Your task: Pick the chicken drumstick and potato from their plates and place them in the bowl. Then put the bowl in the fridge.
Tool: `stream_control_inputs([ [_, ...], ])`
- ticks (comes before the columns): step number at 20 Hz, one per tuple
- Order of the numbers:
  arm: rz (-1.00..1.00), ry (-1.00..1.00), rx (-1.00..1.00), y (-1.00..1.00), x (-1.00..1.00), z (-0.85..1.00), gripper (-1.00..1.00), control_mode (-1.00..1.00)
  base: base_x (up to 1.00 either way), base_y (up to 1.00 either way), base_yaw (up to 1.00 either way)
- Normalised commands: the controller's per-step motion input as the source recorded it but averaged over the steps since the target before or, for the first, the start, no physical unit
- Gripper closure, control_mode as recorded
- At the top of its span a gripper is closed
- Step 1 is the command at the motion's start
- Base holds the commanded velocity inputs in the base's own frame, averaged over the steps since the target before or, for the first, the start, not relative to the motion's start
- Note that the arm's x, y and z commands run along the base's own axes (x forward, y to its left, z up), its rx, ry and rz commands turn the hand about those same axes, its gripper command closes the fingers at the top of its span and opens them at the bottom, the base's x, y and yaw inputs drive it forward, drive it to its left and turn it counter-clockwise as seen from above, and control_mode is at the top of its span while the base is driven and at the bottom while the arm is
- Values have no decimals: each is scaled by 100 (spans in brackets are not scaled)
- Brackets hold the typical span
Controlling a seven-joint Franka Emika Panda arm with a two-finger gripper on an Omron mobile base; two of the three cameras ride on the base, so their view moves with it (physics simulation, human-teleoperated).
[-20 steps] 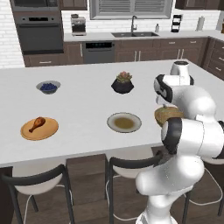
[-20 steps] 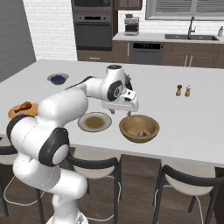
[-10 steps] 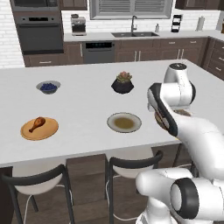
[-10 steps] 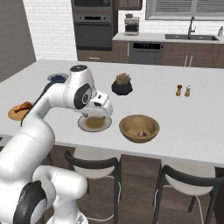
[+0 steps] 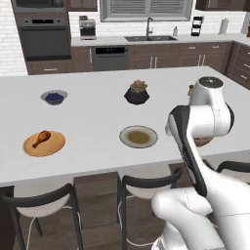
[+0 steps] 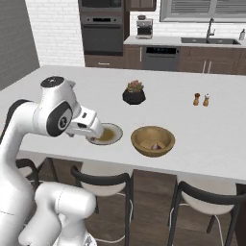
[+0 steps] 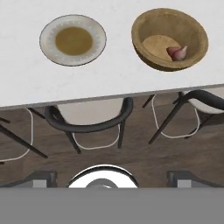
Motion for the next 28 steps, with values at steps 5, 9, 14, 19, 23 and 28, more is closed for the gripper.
stream_control_inputs([
  [5,2,-1,0,21,-20,-7,-100,-100,0,0,0],
  [9,0,0,0,0,0,0,-100,-100,0,0,0],
  [14,0,0,0,10,0,0,-100,100,0,51,0],
  [19,0,0,0,0,0,0,-100,100,-1,100,0],
  [23,0,0,0,0,0,0,-100,100,0,100,0],
  [28,0,0,0,0,0,0,-100,100,0,100,-7],
])
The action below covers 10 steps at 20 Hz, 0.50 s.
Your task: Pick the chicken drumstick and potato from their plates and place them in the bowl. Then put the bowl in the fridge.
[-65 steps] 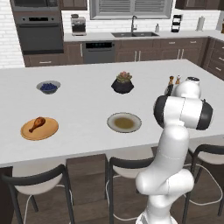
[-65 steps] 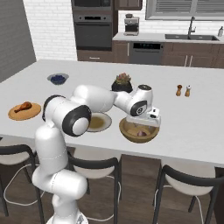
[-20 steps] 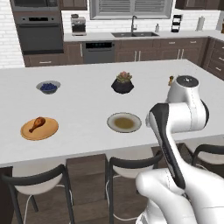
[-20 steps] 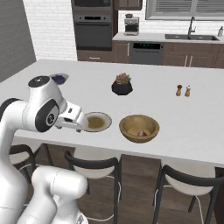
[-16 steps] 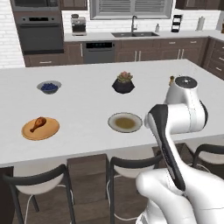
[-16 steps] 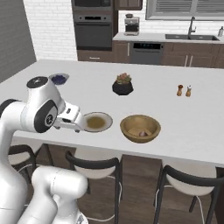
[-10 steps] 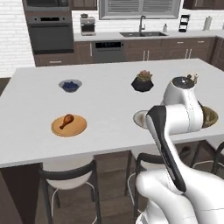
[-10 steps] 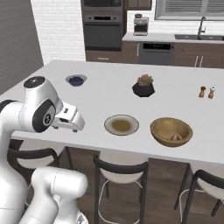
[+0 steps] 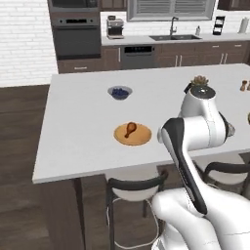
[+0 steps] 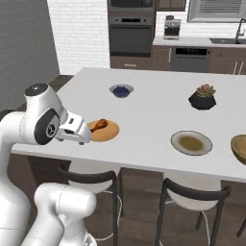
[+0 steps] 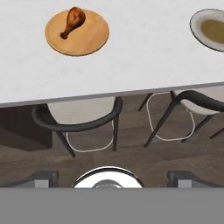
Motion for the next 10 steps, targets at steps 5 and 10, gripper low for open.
stream_control_inputs([
  [5,0,0,0,0,0,0,-100,100,4,91,-21],
  [10,0,0,0,0,0,0,-100,100,24,24,0],
])
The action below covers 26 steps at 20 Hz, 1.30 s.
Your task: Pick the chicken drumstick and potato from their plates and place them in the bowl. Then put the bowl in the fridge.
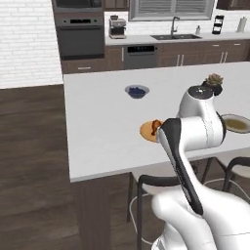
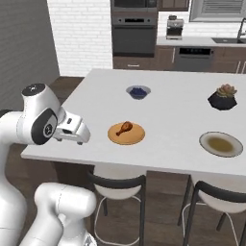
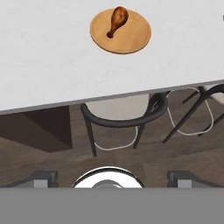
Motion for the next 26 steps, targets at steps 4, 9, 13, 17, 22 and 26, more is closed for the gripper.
stream_control_inputs([
  [4,0,0,0,0,0,0,-100,100,62,0,0],
  [9,0,0,0,0,0,0,-100,100,74,0,0],
  [13,0,0,0,0,0,0,-100,100,26,0,0],
  [17,-1,-15,2,0,44,-1,-100,-100,0,0,0],
  [22,-10,-6,12,-1,97,-5,-100,-100,0,0,0],
  [26,-30,11,20,-28,100,-9,-100,-100,0,0,0],
])
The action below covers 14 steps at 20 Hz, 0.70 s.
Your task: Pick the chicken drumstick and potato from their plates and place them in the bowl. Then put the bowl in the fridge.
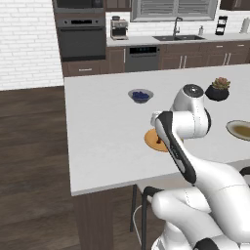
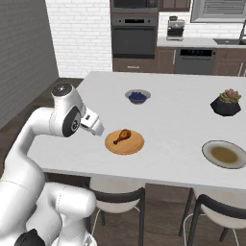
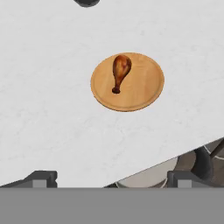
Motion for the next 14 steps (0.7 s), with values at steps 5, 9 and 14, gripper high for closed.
stream_control_inputs([
  [5,-29,28,15,-50,70,-17,-100,-100,0,0,0],
  [9,-10,14,13,-78,50,-43,-100,-100,0,0,0],
  [14,0,1,1,-17,77,-17,-100,-100,0,0,0],
])
